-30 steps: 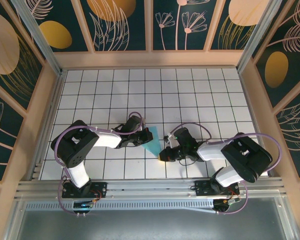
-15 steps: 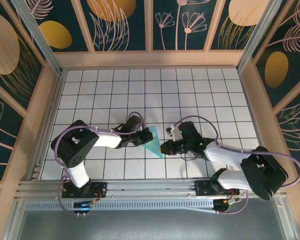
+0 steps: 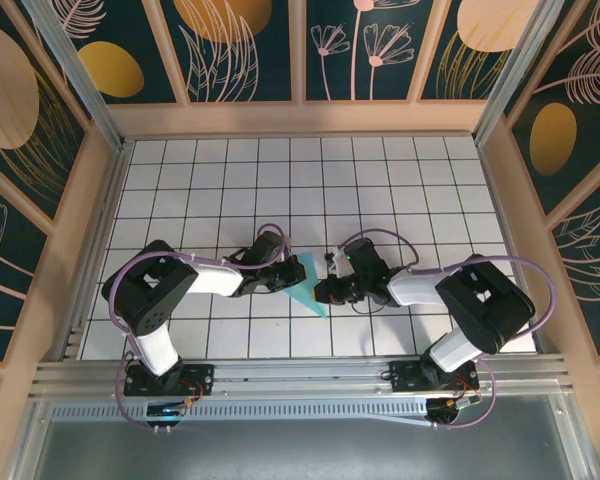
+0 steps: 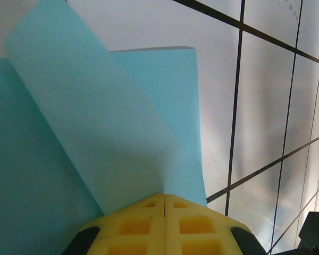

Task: Fold a paper plane with a square sheet of paper (fold left side to right side)
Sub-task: Fourth fold the wing at the center of the table.

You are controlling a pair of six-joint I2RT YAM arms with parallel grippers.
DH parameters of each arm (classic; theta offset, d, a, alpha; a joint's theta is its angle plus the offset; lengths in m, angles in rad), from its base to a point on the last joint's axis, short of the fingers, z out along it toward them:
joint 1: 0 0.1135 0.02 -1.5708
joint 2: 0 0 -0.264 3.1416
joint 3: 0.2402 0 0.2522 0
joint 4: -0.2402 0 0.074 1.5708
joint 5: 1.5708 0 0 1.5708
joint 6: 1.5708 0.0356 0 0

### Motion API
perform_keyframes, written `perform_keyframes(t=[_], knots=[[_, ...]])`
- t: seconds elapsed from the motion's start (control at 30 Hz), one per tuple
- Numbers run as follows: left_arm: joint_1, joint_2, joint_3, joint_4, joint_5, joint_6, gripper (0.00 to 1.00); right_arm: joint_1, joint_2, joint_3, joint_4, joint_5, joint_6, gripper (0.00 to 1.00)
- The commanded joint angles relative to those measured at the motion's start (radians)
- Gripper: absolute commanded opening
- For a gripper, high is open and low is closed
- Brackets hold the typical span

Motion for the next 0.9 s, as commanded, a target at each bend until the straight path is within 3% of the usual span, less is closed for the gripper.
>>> perform_keyframes(t=[0.0, 0.43, 0.87], knots=[[0.001, 0.046, -0.005, -0.095, -0.052, 0.02, 0.0, 0.005, 0.02, -0.011, 0.03, -0.011, -0.02, 0.0], [0.001, 0.047, 0.002, -0.11, -0.059, 0.026, 0.0, 0.012, 0.028, -0.064, 0.014, 0.005, -0.014, 0.0], [0.001, 0.017, 0.028, -0.095, -0.038, 0.032, 0.0, 0.025, 0.047, -0.072, -0.128, 0.098, -0.024, 0.0]])
